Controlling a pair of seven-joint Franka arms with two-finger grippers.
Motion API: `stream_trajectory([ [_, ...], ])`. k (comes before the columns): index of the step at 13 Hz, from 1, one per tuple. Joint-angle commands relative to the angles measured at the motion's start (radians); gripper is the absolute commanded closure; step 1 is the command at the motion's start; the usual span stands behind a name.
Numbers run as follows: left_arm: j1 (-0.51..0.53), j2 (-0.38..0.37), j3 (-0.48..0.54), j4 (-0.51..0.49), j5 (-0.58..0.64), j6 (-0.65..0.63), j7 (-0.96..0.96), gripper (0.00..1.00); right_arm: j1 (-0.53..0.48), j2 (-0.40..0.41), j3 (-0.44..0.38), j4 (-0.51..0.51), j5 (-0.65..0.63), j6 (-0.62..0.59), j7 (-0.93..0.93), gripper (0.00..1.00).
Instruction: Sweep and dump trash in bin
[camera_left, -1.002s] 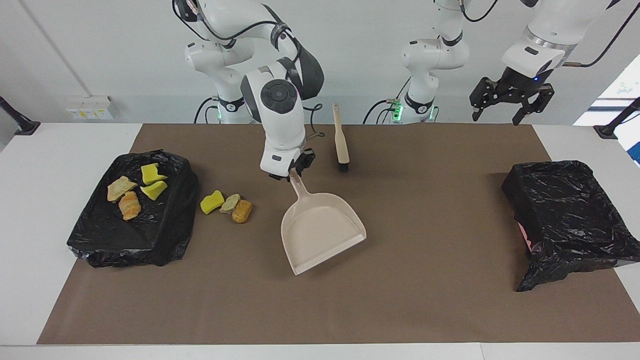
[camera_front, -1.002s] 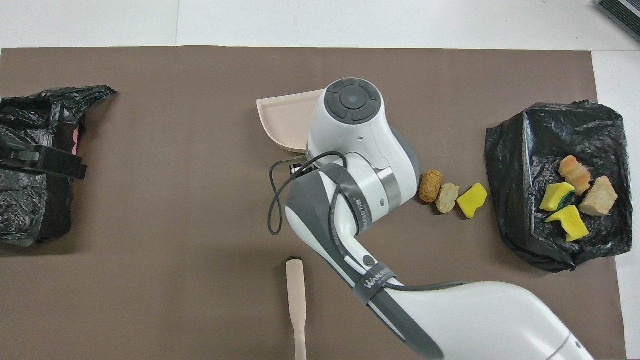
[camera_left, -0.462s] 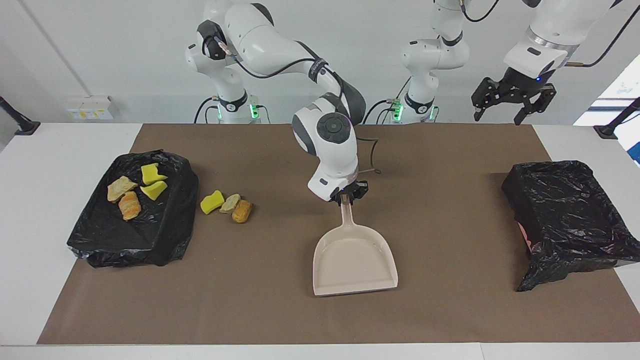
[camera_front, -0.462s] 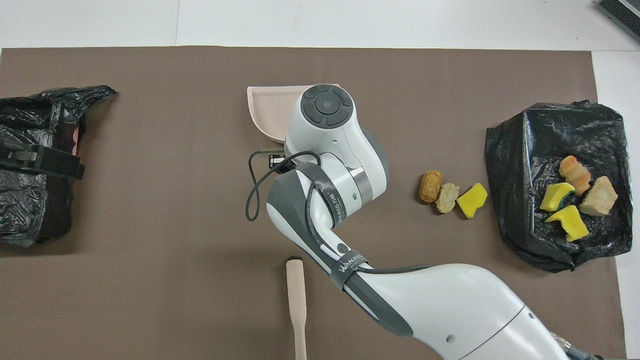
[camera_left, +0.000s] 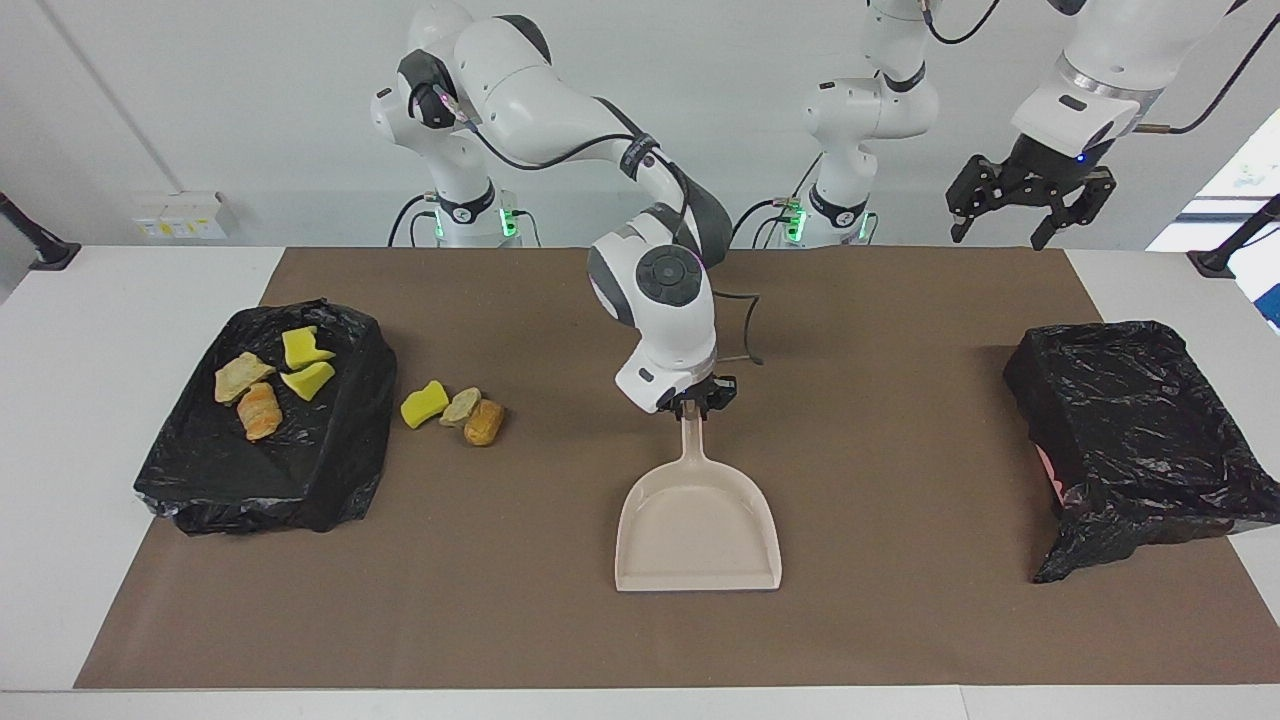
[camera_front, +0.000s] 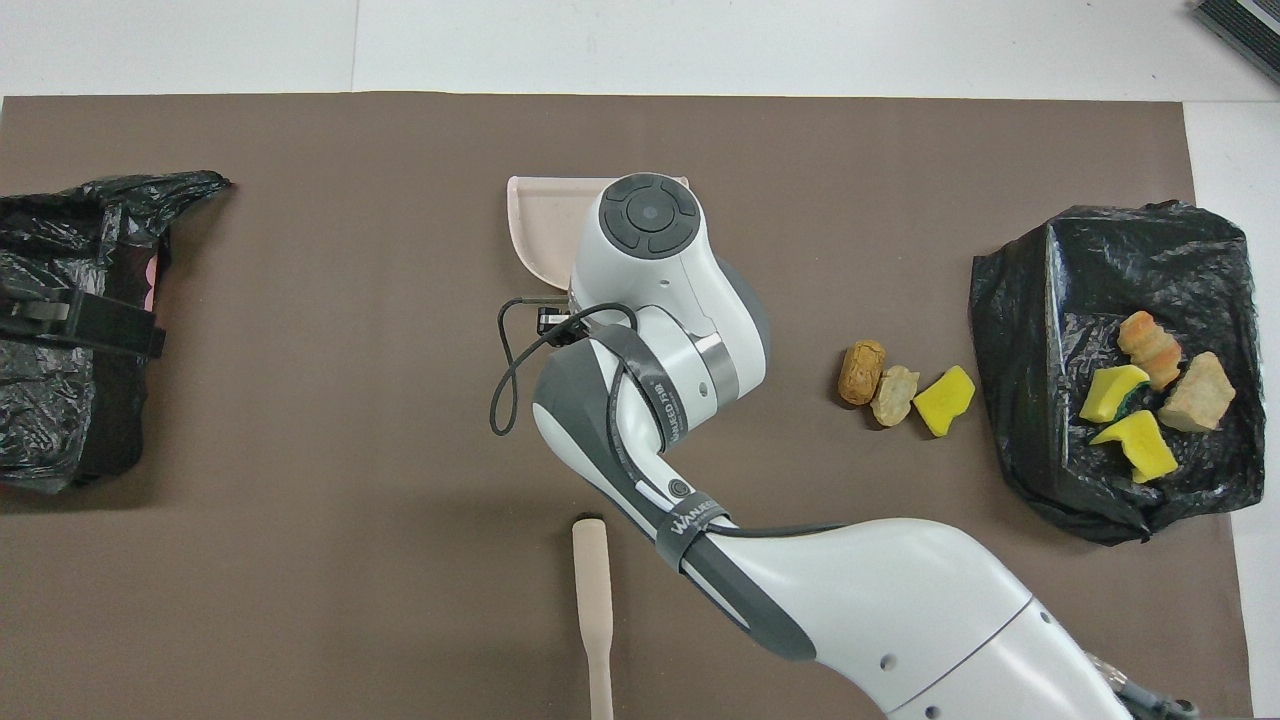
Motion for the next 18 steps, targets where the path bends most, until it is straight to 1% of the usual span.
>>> stream_trajectory([
  [1, 0.015, -0.024, -0.008, -0.024, -0.007, 0.009, 0.005, 0.0, -0.01, -0.045, 0.01, 0.007, 0.035, -0.062, -0.047, 0.0],
  [2, 0.015, -0.023, -0.008, -0.024, -0.007, 0.015, 0.008, 0.0, -0.01, -0.065, 0.024, 0.004, 0.052, -0.08, -0.046, 0.0],
  [4, 0.014, -0.012, -0.008, -0.023, -0.007, 0.034, 0.008, 0.0, -0.023, -0.116, 0.024, -0.031, 0.06, -0.129, -0.049, 0.0],
  [6, 0.006, -0.003, -0.008, -0.024, -0.01, 0.07, 0.007, 0.0, -0.024, -0.181, 0.026, -0.063, 0.062, -0.207, -0.075, 0.0],
  [7, 0.003, 0.02, -0.008, -0.023, -0.01, 0.093, 0.005, 0.0, -0.016, -0.224, 0.029, -0.095, 0.062, -0.254, -0.085, 0.0],
  [8, -0.001, 0.043, -0.015, -0.021, -0.007, 0.121, 0.004, 0.0, -0.008, -0.282, 0.032, -0.156, 0.065, -0.285, -0.079, 0.0],
  [10, -0.041, 0.092, -0.018, -0.024, -0.006, 0.194, 0.001, 0.0, 0.003, -0.411, 0.044, -0.316, 0.129, -0.29, -0.067, 0.0],
  [11, -0.067, 0.127, -0.018, -0.026, -0.003, 0.237, -0.009, 0.0, 0.009, -0.462, 0.046, -0.382, 0.153, -0.288, -0.067, 0.0],
  [12, -0.098, 0.156, -0.018, -0.029, -0.001, 0.282, -0.045, 0.0, 0.045, -0.502, 0.046, -0.442, 0.158, -0.284, -0.064, 0.0],
  [14, -0.156, 0.209, -0.018, -0.041, 0.002, 0.365, -0.122, 0.0, 0.091, -0.595, 0.046, -0.596, 0.176, -0.214, -0.023, 0.0],
  [15, -0.185, 0.236, -0.017, -0.041, 0.004, 0.4, -0.159, 0.0, 0.12, -0.646, 0.046, -0.688, 0.193, -0.151, 0.005, 0.0],
  [16, -0.201, 0.253, -0.018, -0.043, 0.004, 0.431, -0.189, 0.0, 0.136, -0.697, 0.046, -0.783, 0.228, -0.083, 0.017, 0.0],
  [17, -0.237, 0.284, -0.017, -0.041, 0.007, 0.449, -0.223, 0.0, 0.159, -0.752, 0.046, -0.879, 0.273, -0.013, 0.019, 0.0],
  [18, -0.277, 0.318, -0.017, -0.041, 0.042, 0.475, -0.264, 0.0, 0.185, -0.793, 0.046, -0.945, 0.296, 0.033, 0.019, 0.0],
])
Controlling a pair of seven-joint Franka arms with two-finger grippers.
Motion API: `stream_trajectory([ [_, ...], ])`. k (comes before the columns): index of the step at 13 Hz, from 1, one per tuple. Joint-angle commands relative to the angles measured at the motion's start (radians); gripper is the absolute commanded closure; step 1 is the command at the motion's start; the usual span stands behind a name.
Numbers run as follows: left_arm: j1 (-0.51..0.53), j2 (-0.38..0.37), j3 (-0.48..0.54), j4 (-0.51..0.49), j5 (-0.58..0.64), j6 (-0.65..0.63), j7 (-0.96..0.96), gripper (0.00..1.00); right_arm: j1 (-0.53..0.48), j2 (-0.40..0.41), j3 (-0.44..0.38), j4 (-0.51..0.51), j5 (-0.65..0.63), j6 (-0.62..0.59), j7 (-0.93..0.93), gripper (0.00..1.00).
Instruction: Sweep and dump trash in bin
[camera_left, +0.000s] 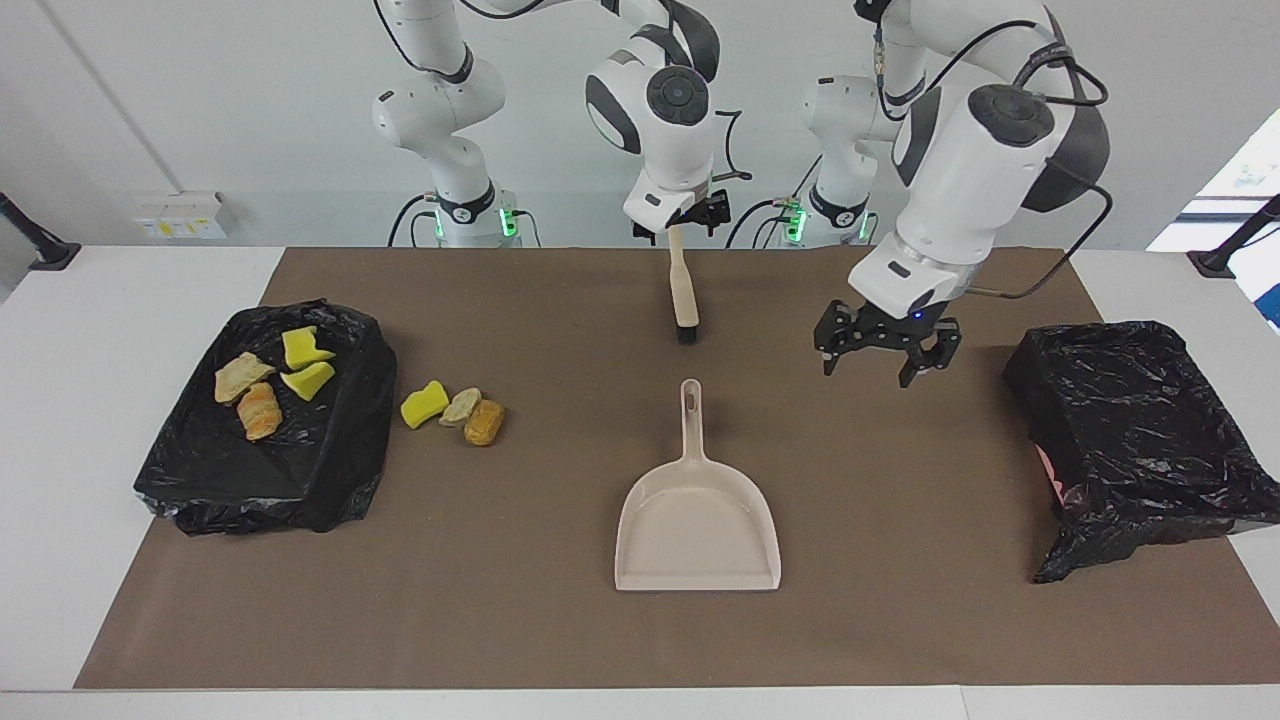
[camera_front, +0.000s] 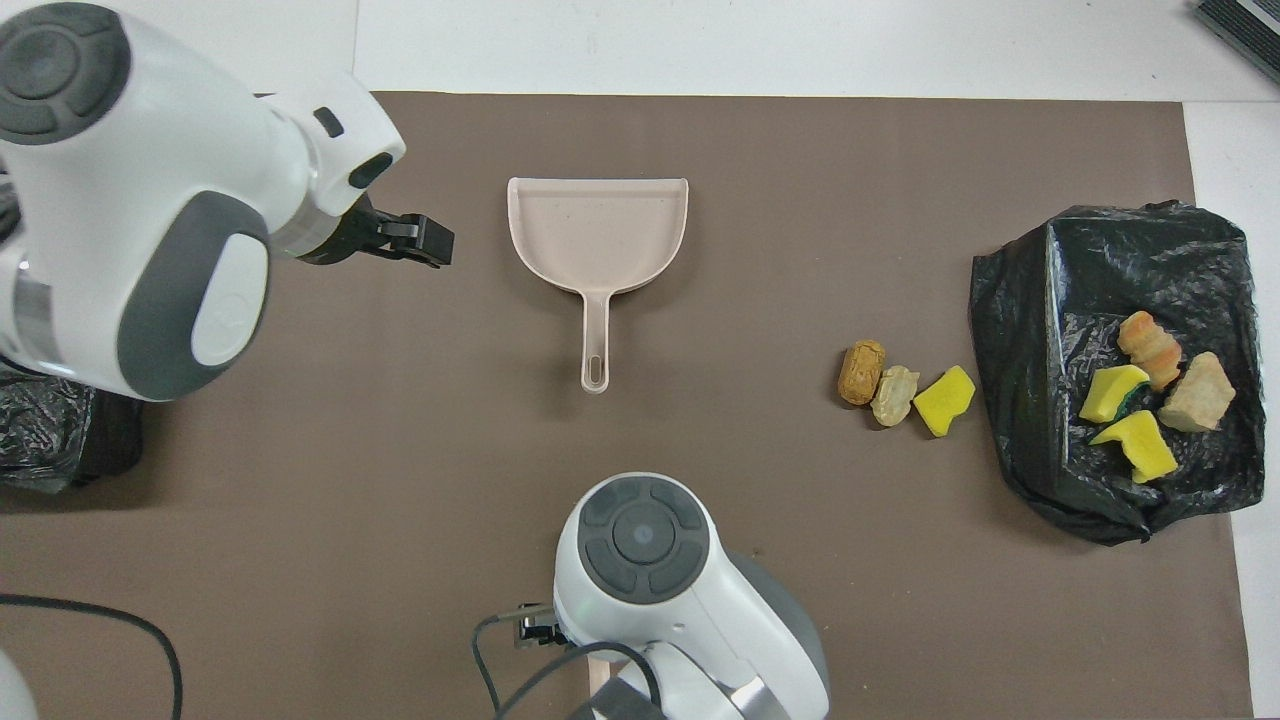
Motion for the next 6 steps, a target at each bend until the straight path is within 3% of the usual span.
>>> stream_trajectory([
  [1, -0.096, 0.065, 0.013, -0.005, 0.068, 0.088, -0.12, 0.0, 0.04, -0.174, -0.004, -0.251, 0.074, 0.129, 0.013, 0.0],
  [3, -0.148, 0.082, 0.014, -0.068, 0.076, 0.186, -0.175, 0.0, 0.065, -0.228, -0.004, -0.34, 0.087, 0.166, 0.015, 0.0],
  [6, -0.208, 0.133, 0.014, -0.084, 0.077, 0.234, -0.252, 0.0, 0.126, -0.224, -0.004, -0.409, 0.111, 0.29, 0.046, 0.0],
])
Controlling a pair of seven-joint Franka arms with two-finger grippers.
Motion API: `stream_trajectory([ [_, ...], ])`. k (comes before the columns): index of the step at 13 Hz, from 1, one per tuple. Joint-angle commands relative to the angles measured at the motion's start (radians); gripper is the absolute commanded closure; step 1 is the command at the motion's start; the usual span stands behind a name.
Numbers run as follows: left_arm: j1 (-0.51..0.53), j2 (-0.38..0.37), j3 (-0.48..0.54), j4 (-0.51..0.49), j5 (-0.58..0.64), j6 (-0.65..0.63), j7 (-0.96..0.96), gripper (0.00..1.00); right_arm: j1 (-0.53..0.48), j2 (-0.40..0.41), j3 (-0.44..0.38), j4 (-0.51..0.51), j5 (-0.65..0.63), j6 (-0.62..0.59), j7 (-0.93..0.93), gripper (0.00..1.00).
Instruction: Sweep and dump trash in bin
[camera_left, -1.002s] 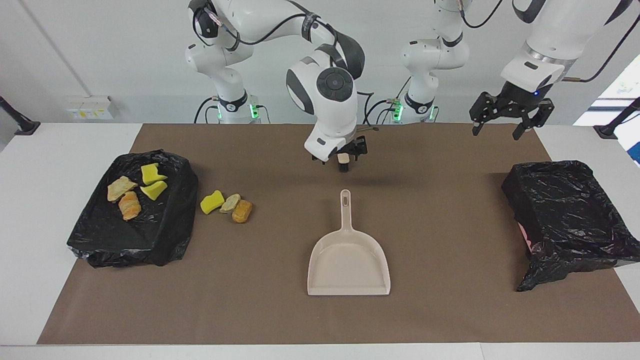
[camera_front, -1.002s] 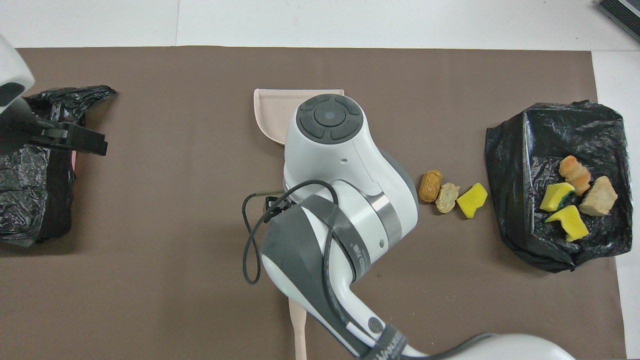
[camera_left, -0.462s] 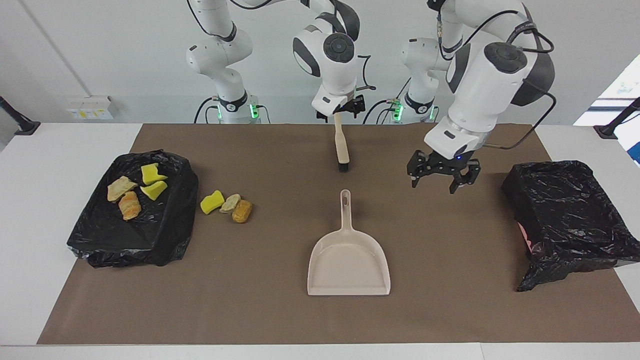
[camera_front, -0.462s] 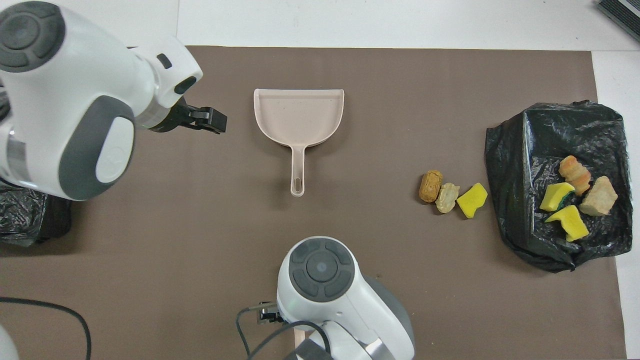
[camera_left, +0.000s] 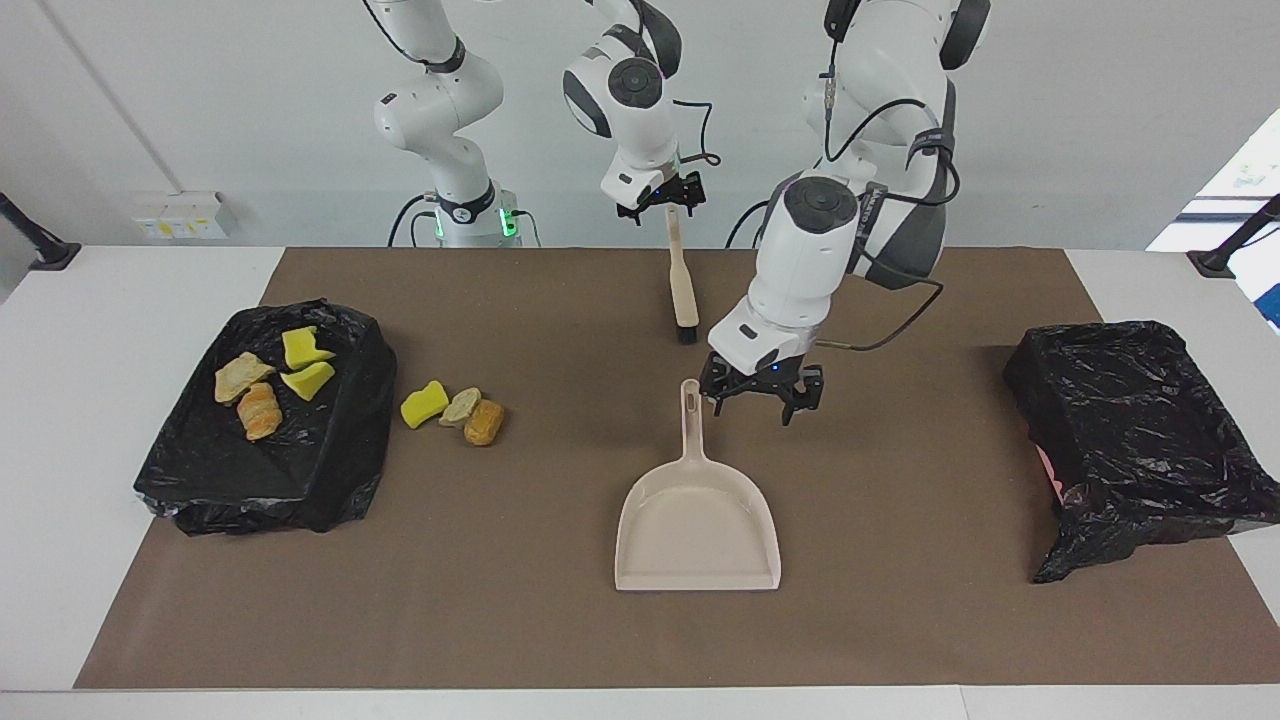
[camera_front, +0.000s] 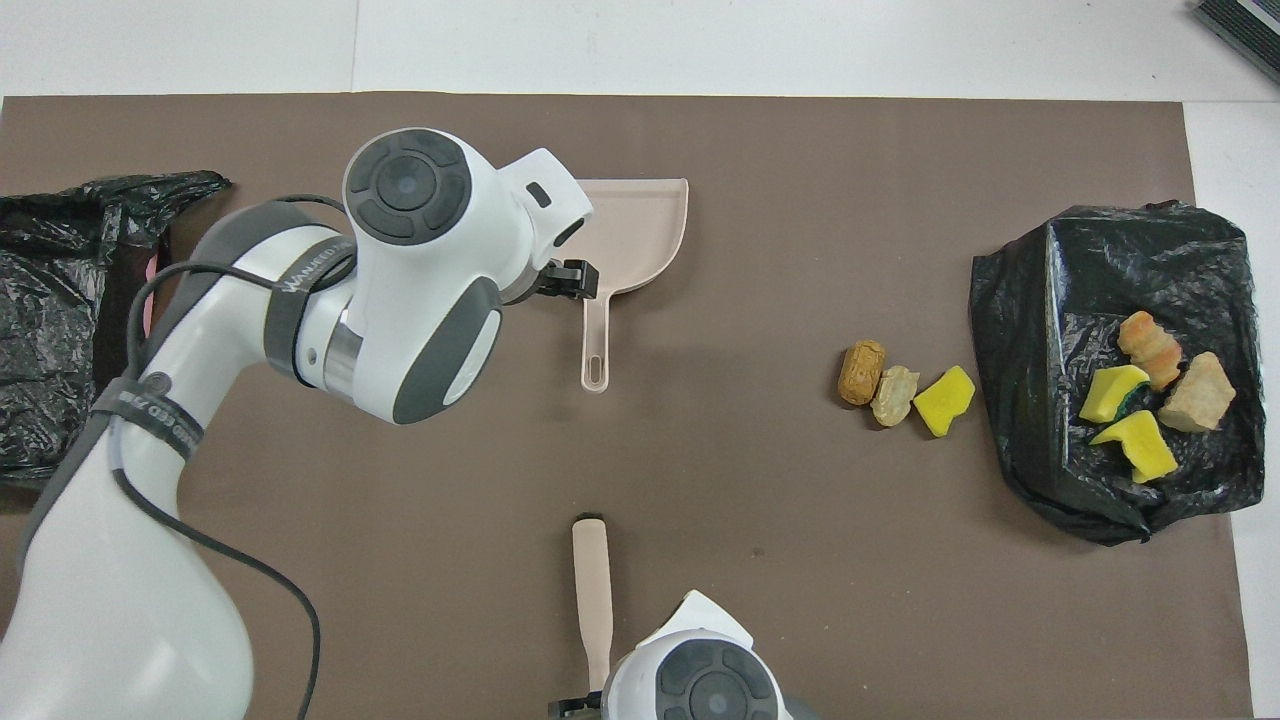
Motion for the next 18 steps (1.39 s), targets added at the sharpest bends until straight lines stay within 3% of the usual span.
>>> stream_trajectory([
  [1, -0.047, 0.007, 0.015, -0.044, 0.023, 0.062, -0.045, 0.0, 0.042, -0.017, -0.003, -0.064, 0.032, 0.091, 0.041, 0.0],
  [5, -0.105, 0.081, 0.02, -0.055, 0.09, 0.146, -0.186, 0.0, 0.108, 0.09, -0.001, -0.07, 0.035, 0.25, 0.083, 0.0],
  [8, -0.107, 0.099, 0.02, -0.057, 0.091, 0.162, -0.188, 0.0, 0.11, 0.105, -0.001, -0.084, 0.035, 0.275, 0.081, 0.0],
  [9, -0.107, 0.099, 0.02, -0.055, 0.091, 0.16, -0.188, 0.06, 0.114, 0.105, -0.001, -0.092, 0.035, 0.284, 0.081, 0.0],
  [10, -0.105, 0.099, 0.02, -0.055, 0.091, 0.162, -0.188, 0.21, 0.116, 0.105, -0.001, -0.098, 0.035, 0.292, 0.08, 0.0],
  [12, -0.104, 0.099, 0.02, -0.057, 0.091, 0.149, -0.184, 0.52, 0.118, 0.107, -0.001, -0.1, 0.035, 0.289, 0.08, 0.35],
  [14, -0.099, 0.099, 0.02, -0.058, 0.091, 0.14, -0.18, 0.69, 0.118, 0.108, -0.001, -0.098, 0.034, 0.292, 0.077, 0.64],
  [15, -0.096, 0.096, 0.02, -0.054, 0.091, 0.131, -0.18, 0.82, 0.118, 0.108, -0.001, -0.095, 0.034, 0.294, 0.075, 0.86],
  [16, -0.094, 0.092, 0.02, -0.052, 0.091, 0.111, -0.178, 0.93, 0.118, 0.108, -0.001, -0.093, 0.032, 0.294, 0.078, 1.0],
  [17, -0.094, 0.087, 0.02, -0.051, 0.091, 0.097, -0.178, 1.0, 0.118, 0.113, -0.001, -0.092, 0.032, 0.292, 0.081, 1.0],
  [18, -0.093, 0.078, 0.021, -0.052, 0.091, 0.08, -0.177, 1.0, 0.118, 0.113, -0.001, -0.092, 0.032, 0.292, 0.08, 1.0],
])
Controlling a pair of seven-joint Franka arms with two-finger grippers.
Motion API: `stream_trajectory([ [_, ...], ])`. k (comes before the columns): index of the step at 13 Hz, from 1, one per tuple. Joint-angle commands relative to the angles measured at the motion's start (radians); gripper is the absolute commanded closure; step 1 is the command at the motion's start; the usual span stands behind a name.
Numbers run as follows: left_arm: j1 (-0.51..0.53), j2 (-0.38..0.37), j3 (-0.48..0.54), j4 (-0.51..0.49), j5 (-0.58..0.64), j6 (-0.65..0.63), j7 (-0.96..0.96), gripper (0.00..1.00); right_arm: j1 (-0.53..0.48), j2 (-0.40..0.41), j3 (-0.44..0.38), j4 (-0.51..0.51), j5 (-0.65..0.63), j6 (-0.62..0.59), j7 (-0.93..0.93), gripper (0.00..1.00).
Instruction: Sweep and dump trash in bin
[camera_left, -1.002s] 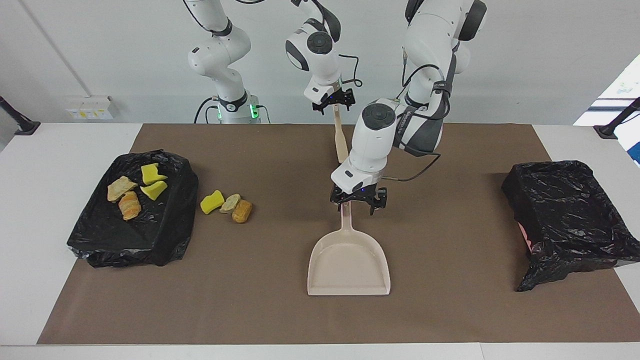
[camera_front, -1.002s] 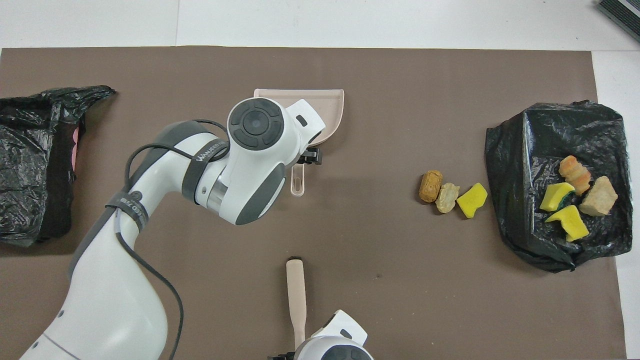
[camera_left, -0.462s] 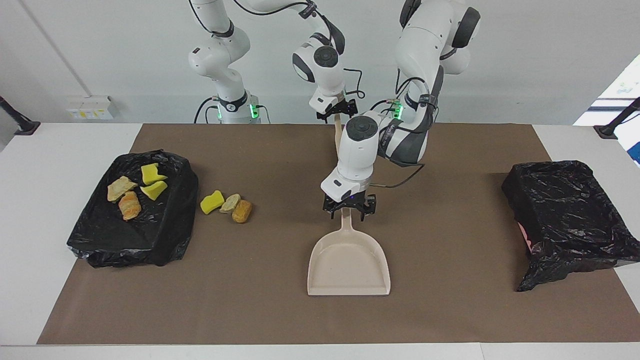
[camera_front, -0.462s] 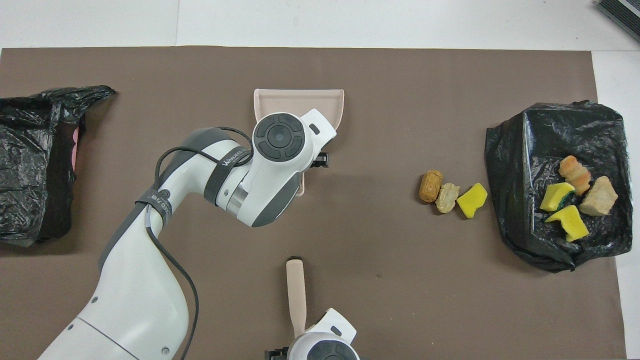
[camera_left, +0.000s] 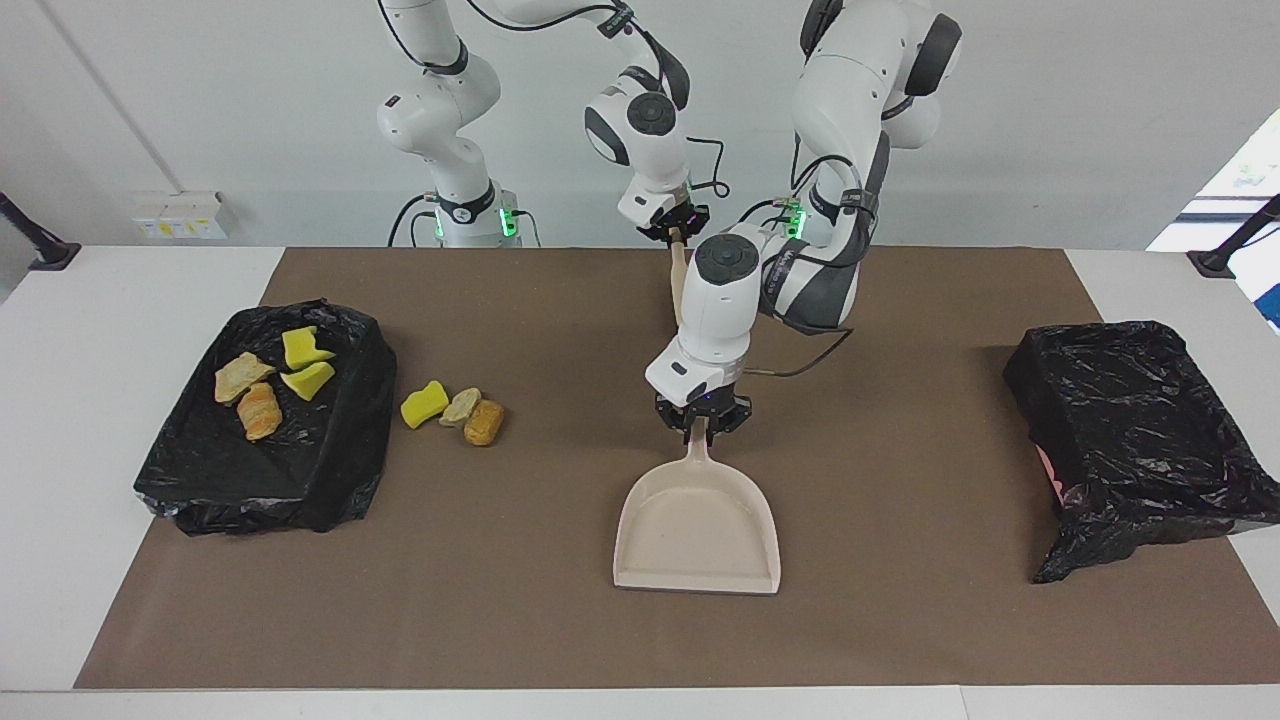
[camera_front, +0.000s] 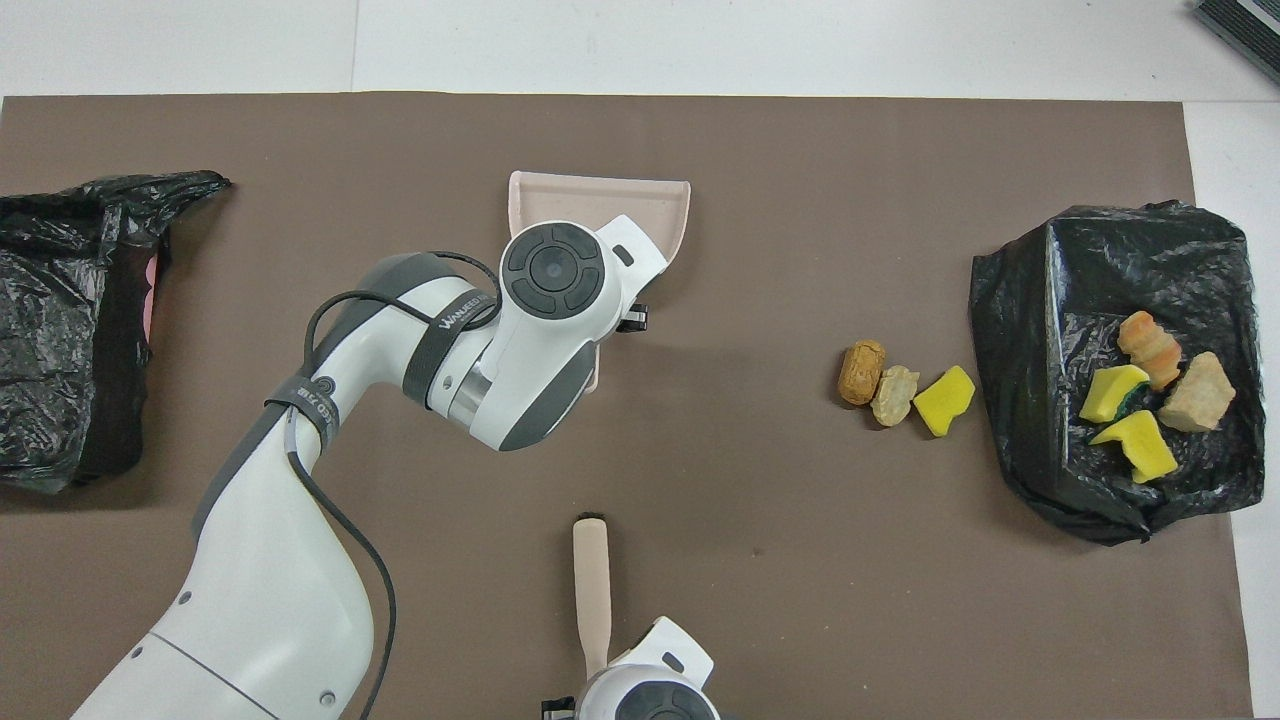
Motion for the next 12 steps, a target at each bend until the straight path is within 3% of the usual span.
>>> stream_trajectory([
  [1, 0.008, -0.037, 0.01, -0.002, 0.024, -0.059, -0.004, 1.0, 0.008, -0.008, -0.001, -0.012, 0.022, 0.027, 0.005, 1.0],
  [5, 0.028, -0.112, 0.008, -0.011, 0.021, -0.174, 0.246, 1.0, 0.006, -0.01, -0.001, -0.005, 0.014, 0.013, 0.001, 1.0],
  [8, 0.07, -0.114, 0.008, -0.01, 0.01, -0.181, 0.747, 1.0, -0.008, -0.059, -0.01, 0.003, 0.011, -0.034, 0.03, 1.0],
  [12, 0.082, -0.121, 0.008, -0.019, 0.011, -0.211, 0.943, 1.0, -0.098, -0.16, -0.011, 0.005, -0.079, -0.17, 0.058, 1.0],
])
